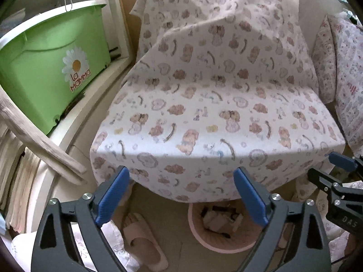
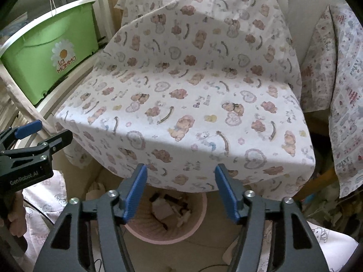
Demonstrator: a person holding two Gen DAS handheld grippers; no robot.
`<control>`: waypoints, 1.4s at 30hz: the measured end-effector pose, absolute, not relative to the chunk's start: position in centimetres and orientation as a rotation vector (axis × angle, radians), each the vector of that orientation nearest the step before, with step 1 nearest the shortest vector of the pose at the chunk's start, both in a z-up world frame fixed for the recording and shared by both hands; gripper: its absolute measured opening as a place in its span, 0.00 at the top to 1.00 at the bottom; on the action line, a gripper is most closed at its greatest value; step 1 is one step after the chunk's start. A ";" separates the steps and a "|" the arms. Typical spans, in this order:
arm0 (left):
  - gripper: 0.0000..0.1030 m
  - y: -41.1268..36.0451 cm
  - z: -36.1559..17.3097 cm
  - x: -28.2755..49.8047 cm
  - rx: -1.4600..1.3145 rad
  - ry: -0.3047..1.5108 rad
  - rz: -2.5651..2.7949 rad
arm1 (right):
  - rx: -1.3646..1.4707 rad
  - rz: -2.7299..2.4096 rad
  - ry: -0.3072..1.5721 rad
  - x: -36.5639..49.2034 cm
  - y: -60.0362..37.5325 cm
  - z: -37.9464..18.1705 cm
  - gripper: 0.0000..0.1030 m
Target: Collect trash
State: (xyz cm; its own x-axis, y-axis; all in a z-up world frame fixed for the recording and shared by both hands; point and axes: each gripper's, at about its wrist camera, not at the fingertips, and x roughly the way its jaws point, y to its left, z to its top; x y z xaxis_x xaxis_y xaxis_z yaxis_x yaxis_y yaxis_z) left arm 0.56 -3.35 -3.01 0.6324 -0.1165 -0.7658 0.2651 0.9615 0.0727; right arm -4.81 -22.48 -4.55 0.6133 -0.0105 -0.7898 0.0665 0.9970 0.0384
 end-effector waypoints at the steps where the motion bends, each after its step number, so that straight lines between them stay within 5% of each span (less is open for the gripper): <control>1: 0.10 -3.3 -2.9 0.6 0.176 0.857 -0.221 | 0.067 -0.051 0.901 -4.9 -22.5 -4.4 0.30; 7: 0.01 -3.2 -1.9 0.4 0.146 0.802 -0.224 | 0.079 -0.093 0.845 -5.2 -23.2 -3.4 0.18; 42: 0.01 -3.3 -0.5 -0.6 0.133 0.659 -0.191 | 0.060 -0.078 0.808 -5.3 -22.3 -2.7 0.17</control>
State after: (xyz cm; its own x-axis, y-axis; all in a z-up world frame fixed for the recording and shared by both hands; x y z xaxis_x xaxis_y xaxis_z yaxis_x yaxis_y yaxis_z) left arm -0.60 -3.31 -0.47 0.7743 -0.1341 -0.6185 0.2181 0.9740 0.0619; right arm -5.33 -22.30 -2.73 0.6879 -0.0473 -0.7242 0.0929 0.9954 0.0232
